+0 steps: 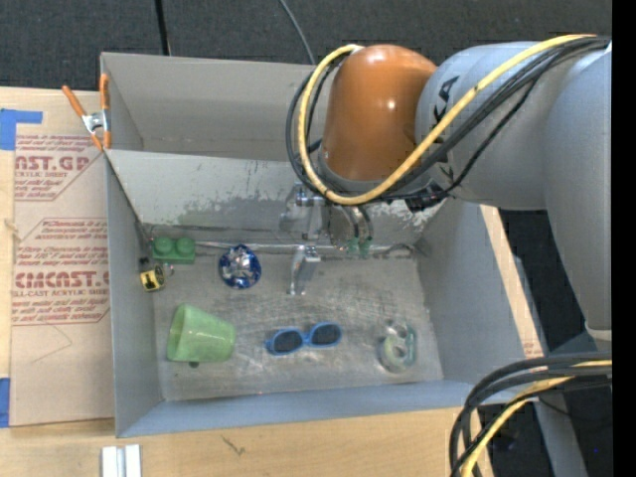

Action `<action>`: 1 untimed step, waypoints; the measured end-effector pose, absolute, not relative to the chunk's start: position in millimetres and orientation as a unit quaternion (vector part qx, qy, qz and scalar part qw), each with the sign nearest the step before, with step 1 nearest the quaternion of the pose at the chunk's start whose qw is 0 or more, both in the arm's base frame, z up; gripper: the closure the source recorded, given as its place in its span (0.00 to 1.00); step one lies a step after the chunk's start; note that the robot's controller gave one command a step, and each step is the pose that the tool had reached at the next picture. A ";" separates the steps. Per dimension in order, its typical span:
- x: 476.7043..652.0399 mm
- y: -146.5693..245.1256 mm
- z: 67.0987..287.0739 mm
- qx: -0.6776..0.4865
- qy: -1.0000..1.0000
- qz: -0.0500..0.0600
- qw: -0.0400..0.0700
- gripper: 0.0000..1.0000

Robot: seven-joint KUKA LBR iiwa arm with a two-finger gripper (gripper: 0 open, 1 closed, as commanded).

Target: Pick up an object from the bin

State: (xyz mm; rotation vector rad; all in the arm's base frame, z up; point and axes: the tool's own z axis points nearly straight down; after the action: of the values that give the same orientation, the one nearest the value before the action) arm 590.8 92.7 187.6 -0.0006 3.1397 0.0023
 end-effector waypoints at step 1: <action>535.0 129.9 79.5 -0.072 0.997 0.001 -0.002 0.00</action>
Offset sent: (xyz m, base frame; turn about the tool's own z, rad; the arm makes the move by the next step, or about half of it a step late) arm -0.0535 0.0356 -0.1047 -0.1411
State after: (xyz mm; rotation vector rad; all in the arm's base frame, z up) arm 535.0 129.9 79.5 -0.2263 3.1381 0.0019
